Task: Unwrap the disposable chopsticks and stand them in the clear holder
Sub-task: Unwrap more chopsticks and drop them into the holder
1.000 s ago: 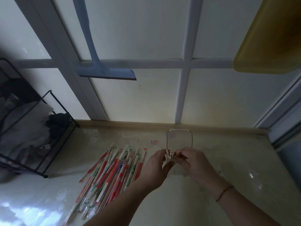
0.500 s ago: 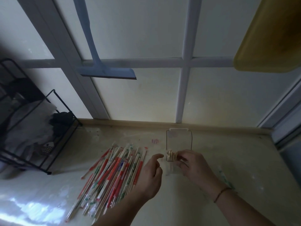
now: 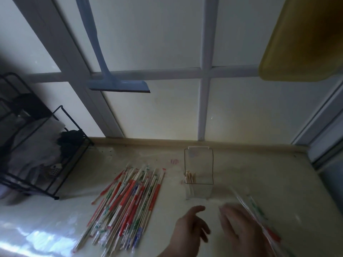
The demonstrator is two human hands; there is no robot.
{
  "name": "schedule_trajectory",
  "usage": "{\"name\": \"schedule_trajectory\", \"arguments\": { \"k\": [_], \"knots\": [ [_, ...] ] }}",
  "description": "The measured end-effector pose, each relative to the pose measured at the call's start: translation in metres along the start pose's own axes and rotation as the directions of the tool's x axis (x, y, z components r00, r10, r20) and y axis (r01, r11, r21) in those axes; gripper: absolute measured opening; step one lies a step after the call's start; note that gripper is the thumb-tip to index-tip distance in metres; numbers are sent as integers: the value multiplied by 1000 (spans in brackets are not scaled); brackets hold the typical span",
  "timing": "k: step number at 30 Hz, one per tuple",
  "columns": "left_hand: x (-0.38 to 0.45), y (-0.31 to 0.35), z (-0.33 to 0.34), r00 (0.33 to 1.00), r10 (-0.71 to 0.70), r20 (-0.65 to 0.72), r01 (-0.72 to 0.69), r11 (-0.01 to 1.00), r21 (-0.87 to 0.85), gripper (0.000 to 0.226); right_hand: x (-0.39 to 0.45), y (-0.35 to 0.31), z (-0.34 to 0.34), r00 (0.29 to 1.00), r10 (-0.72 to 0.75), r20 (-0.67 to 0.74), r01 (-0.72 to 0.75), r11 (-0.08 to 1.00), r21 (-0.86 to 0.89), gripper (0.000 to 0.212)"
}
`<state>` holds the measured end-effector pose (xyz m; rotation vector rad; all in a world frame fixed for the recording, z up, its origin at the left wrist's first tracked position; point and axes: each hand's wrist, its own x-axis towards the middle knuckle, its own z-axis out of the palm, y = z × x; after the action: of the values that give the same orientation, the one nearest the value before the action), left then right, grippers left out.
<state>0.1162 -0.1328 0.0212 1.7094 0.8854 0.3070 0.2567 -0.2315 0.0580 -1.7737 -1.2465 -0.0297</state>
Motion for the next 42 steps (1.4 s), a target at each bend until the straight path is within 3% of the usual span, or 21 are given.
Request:
{"name": "schedule_trajectory", "arguments": {
  "k": [3, 6, 7, 9, 10, 12, 14, 17, 20, 23, 26, 29, 33, 36, 42],
  "knots": [
    [10, 18, 39, 968, -14, 252, -62, 955, 290, 80, -37, 10, -10, 985, 63, 159, -49, 995, -91, 13],
    [21, 33, 69, 898, -70, 435, -154, 875, 458, 93, -58, 43, -17, 945, 287, 155, -288, 957, -13, 29],
    [23, 36, 78, 877, -45, 478, -200, 871, 449, 94, -64, 56, -20, 926, 337, 169, -337, 941, -31, 44],
    [25, 38, 92, 854, -14, 521, -245, 871, 425, 98, -72, 84, -19, 889, 425, 170, -417, 905, -80, 94],
    [27, 37, 98, 847, -24, 531, -245, 869, 430, 102, -75, 95, -21, 850, 475, 227, -473, 878, -67, 107],
    [30, 35, 108, 842, -76, 534, -223, 852, 474, 108, -80, 114, -20, 827, 516, 222, -512, 855, -77, 102],
    [31, 38, 114, 850, -153, 504, -167, 829, 534, 101, -81, 128, -22, 820, 551, 153, -545, 834, -80, 79],
    [29, 41, 108, 865, -214, 453, -147, 756, 638, 56, -73, 142, -27, 774, 620, 130, -603, 783, -152, 47],
    [26, 23, 86, 876, -179, 447, -224, 670, 708, 32, -67, 137, -29, 747, 651, 138, -626, 758, -184, 28],
    [18, -2, 57, 922, -87, 378, -191, 746, 638, 25, -57, 119, -24, 782, 606, 144, -564, 787, -250, 31],
    [5, -32, 12, 993, -18, 119, -67, 741, 668, 19, -42, 91, -4, 864, 471, 178, -402, 858, -320, 37],
    [-3, -68, -49, 967, 74, -246, 126, 697, 705, 16, -31, 54, 24, 929, 268, 256, -188, 936, -298, 18],
    [-5, -82, -109, 883, -73, -464, 415, 582, 699, 25, -25, 35, 62, 857, 281, 432, -215, 957, -196, 37],
    [0, -81, -122, 882, -156, -445, 461, 480, 746, 39, -20, 22, 80, 842, 244, 481, -155, 964, -218, 47],
    [20, -68, -127, 904, -285, -320, 408, 345, 846, 32, -5, -5, 96, 809, 233, 540, -130, 966, -222, 50]
  ]
}}
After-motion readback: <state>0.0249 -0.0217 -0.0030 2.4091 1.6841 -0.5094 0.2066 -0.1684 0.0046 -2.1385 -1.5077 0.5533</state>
